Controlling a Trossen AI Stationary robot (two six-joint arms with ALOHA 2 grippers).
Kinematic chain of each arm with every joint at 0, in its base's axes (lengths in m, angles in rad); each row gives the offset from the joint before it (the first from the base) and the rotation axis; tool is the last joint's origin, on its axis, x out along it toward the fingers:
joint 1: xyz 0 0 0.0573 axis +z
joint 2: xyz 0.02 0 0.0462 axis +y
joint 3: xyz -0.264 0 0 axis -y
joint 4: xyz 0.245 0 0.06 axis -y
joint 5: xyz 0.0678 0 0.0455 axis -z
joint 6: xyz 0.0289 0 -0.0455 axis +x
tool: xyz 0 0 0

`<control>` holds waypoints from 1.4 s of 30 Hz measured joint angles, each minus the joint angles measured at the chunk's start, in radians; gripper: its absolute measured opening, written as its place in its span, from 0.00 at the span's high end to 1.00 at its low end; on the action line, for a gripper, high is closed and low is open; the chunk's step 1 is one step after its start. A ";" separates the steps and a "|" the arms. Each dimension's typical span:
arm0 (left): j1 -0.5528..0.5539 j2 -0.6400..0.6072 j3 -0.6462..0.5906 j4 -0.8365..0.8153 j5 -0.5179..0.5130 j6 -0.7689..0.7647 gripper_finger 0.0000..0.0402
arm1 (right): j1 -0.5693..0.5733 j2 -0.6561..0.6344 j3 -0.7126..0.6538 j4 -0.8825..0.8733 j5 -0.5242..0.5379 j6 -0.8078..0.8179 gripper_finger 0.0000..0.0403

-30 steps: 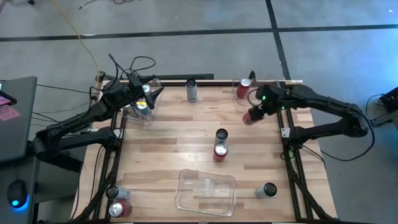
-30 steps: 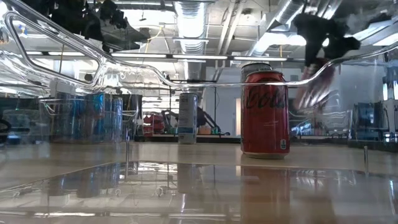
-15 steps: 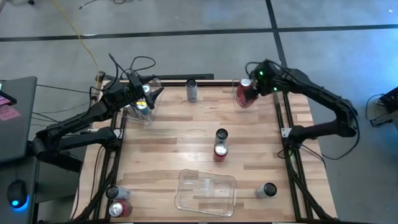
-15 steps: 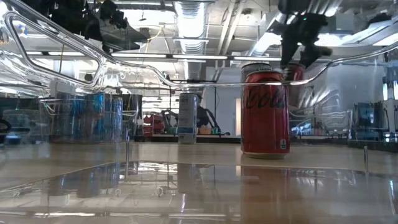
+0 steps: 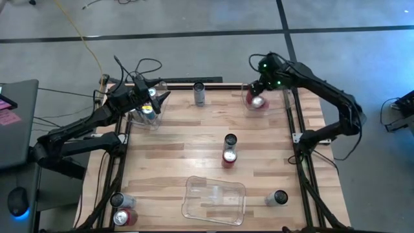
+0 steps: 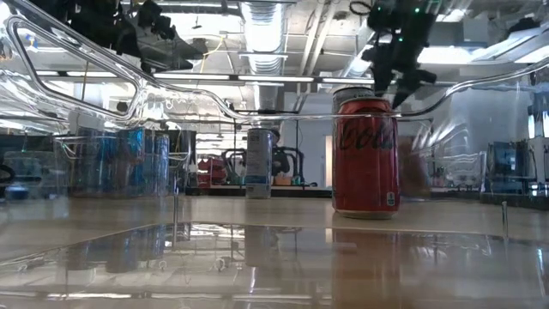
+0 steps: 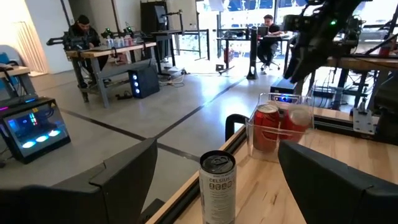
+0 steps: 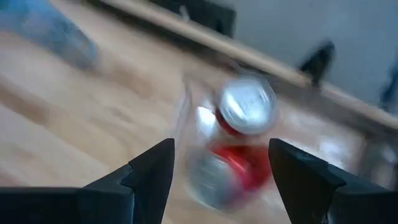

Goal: Sort soda cans
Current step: Adjust the red soda can into the top right transparent bin

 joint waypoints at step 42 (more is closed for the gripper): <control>0.000 0.000 0.000 -0.002 0.000 -0.009 0.17 | -0.124 0.071 -0.391 0.098 -0.050 0.031 0.32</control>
